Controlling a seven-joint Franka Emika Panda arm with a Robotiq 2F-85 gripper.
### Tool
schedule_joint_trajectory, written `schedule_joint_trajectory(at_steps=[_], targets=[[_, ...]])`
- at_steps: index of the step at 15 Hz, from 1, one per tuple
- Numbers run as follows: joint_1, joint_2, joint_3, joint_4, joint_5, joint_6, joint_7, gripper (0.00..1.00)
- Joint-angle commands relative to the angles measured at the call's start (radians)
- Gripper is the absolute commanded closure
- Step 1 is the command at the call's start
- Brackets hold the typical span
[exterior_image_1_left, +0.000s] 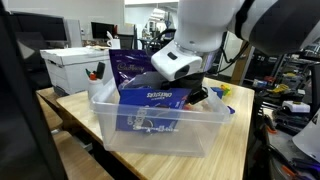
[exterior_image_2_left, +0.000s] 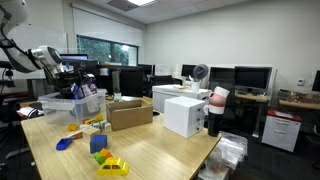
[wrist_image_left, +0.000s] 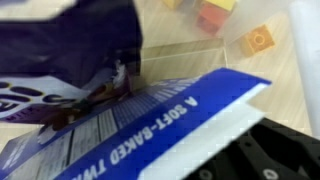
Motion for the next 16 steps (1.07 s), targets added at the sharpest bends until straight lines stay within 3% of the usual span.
schedule_joint_trajectory(at_steps=[1,8,10,16], targets=[[-0.023,0.099,0.009,0.126,0.056,-0.161,-0.047,0.95],[-0.039,0.250,0.005,0.410,0.245,-0.528,-0.085,0.95],[-0.052,0.272,0.002,0.457,0.277,-0.582,-0.091,0.69],[-0.096,0.291,-0.004,0.537,0.361,-0.665,-0.102,0.38]])
